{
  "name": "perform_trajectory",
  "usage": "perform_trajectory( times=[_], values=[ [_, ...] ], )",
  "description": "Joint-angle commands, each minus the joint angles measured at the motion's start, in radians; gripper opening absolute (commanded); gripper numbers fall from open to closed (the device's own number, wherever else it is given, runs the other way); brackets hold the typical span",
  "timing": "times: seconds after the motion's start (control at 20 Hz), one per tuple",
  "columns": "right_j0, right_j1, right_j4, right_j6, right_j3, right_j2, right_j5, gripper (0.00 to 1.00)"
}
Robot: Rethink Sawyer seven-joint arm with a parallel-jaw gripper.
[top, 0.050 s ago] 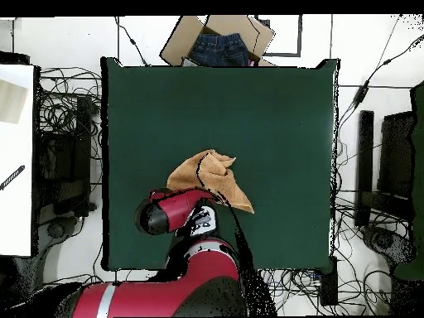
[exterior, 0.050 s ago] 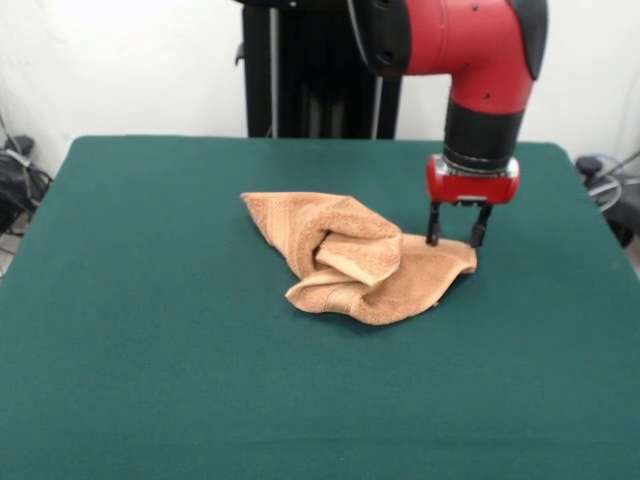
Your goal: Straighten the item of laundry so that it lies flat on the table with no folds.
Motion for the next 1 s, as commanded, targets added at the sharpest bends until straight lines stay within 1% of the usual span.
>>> perform_trajectory(
  times=[0.05, 0.3, 1.0],
  values=[
    [0.009, -0.003, 0.039, 0.074, -0.067, 0.060, 0.091, 1.00],
    [-0.001, 0.007, 0.040, 0.074, -0.064, 0.076, 0.081, 1.00],
    [0.009, 0.020, 0.037, 0.077, -0.076, 0.068, 0.068, 1.00]
  ],
)
